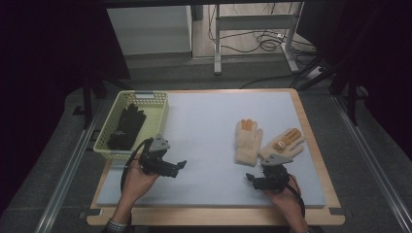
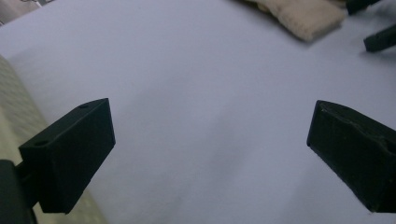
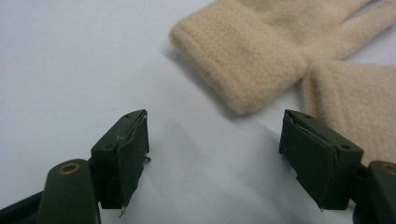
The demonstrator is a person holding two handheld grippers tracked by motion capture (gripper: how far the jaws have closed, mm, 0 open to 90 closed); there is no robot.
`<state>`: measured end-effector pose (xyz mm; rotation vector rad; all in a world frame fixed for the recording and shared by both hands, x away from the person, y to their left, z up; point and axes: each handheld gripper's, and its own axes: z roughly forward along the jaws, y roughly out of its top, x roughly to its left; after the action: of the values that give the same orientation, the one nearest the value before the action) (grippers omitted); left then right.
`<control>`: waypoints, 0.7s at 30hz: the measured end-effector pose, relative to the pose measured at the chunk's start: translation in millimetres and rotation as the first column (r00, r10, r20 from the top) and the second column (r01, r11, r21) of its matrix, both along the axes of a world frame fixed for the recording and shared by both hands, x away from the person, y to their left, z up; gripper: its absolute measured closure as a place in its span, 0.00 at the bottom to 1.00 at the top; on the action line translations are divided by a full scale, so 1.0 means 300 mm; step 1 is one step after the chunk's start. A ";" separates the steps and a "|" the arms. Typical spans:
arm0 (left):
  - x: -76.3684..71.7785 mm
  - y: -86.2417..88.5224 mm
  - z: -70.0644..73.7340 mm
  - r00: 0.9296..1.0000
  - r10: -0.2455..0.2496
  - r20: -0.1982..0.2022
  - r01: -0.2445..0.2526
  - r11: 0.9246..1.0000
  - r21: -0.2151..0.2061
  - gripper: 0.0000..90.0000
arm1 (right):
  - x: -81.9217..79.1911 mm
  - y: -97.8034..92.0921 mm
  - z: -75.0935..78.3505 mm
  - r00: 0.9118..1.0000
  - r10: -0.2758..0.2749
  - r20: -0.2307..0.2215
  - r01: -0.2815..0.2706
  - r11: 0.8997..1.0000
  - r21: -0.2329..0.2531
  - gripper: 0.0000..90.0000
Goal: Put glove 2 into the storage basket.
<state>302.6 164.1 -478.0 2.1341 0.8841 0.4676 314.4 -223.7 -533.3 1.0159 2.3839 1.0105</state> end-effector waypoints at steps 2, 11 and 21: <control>-0.010 -0.015 -0.034 1.000 -0.004 -0.004 0.004 1.000 0.017 0.01 | 0.000 0.000 0.000 1.000 0.000 0.000 0.000 1.000 0.000 0.26; -0.026 -0.019 -0.161 0.998 0.017 -0.057 -0.015 1.000 0.028 0.02 | 0.000 0.000 0.000 1.000 0.000 0.000 0.000 1.000 0.001 0.26; -0.016 0.005 -0.244 0.989 0.063 -0.133 -0.063 0.998 0.004 0.03 | 0.001 -0.001 0.000 1.000 -0.001 -0.002 0.001 1.000 0.002 0.26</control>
<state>297.7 165.7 -551.2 2.1622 1.0293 0.3600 314.6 -223.9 -533.2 1.0198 2.3844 1.0126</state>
